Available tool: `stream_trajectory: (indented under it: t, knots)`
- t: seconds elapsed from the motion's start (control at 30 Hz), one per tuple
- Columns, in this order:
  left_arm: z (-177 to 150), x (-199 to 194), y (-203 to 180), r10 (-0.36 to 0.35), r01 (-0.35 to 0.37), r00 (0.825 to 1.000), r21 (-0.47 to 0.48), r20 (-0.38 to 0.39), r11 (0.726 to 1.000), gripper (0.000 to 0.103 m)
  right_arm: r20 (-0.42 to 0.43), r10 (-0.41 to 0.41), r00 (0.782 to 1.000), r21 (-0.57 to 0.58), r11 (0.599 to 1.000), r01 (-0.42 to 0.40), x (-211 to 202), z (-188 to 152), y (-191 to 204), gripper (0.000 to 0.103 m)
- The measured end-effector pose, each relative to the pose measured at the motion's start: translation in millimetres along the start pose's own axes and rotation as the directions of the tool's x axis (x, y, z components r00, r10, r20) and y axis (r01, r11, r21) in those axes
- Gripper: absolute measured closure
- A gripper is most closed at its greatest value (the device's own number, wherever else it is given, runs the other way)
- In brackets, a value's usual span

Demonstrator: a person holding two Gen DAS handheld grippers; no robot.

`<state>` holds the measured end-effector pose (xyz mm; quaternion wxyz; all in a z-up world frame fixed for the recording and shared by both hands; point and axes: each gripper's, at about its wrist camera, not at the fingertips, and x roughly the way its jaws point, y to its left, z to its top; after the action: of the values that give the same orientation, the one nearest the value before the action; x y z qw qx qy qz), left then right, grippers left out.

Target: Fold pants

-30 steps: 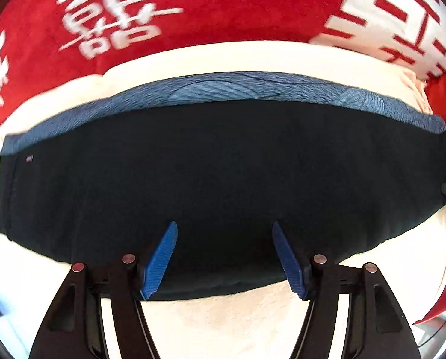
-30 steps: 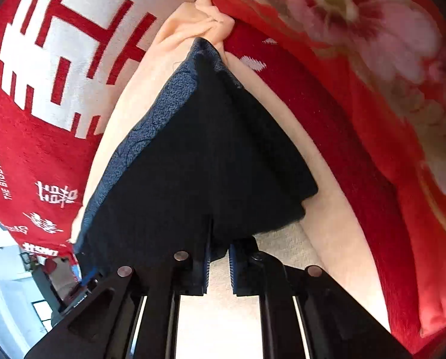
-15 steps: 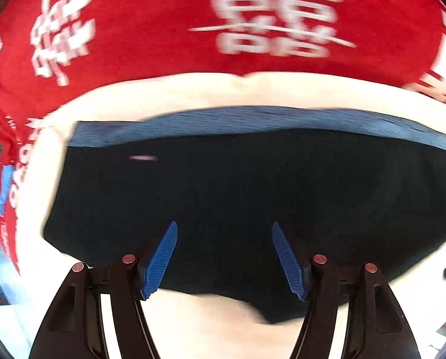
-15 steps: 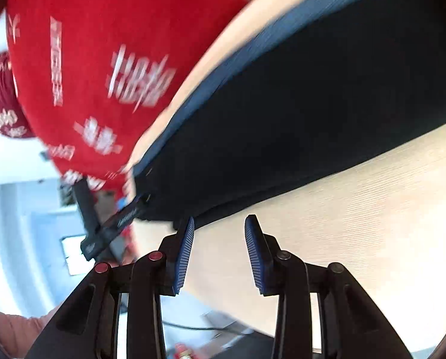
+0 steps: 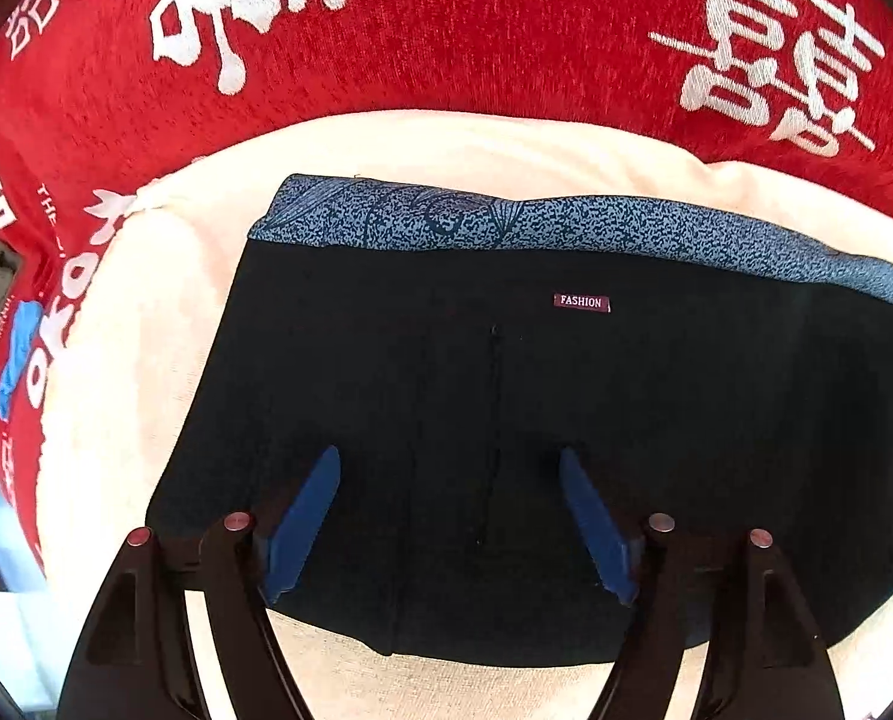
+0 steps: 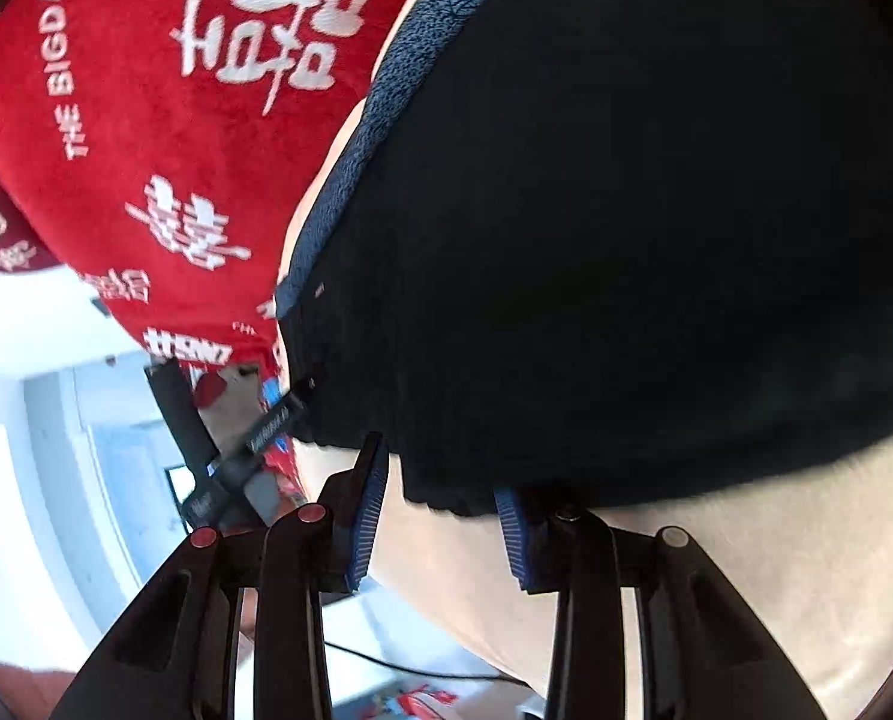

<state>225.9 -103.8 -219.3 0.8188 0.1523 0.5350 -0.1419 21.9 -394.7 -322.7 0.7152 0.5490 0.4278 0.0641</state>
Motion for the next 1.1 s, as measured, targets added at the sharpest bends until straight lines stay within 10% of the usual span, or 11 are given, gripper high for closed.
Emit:
stream_trajectory:
  t: [0.03,0.1,0.37,0.53,0.73,0.87,1.1]
  knots:
    - [-1,-2,2,-0.008,0.008,1.000,0.007,-0.004,1.000,0.026,0.001,-0.014,1.000,-0.002,1.000,0.014,2,3,4,0.094]
    - [5,3,15,-0.009,0.010,1.000,0.036,-0.009,0.999,0.026,0.026,-0.017,1.000,-0.060,0.998,0.018,-6,1,22,0.095]
    - [-5,5,18,-0.003,0.003,1.000,0.113,-0.009,0.994,0.026,0.016,-0.147,0.989,-0.040,0.988,0.148,-6,-33,2,0.094]
    - [-9,-18,-6,-0.032,0.034,0.999,0.134,-0.017,0.990,0.026,0.021,-0.262,0.965,-0.080,0.962,0.262,-54,-42,6,0.077]
    - [-5,-35,-112,-0.218,0.217,0.976,0.187,-0.016,0.958,0.026,0.259,-0.416,0.872,-0.219,0.854,0.472,-124,0,38,0.077]
    - [-24,-18,-164,-0.151,0.156,0.988,0.253,-0.041,0.955,0.025,0.228,-0.564,0.793,-0.258,0.751,0.608,-116,15,9,0.086]
    - [-14,-22,-151,-0.119,0.131,0.991,0.228,-0.067,0.965,0.020,0.213,-0.528,0.822,-0.220,0.794,0.567,-144,3,0,0.082]
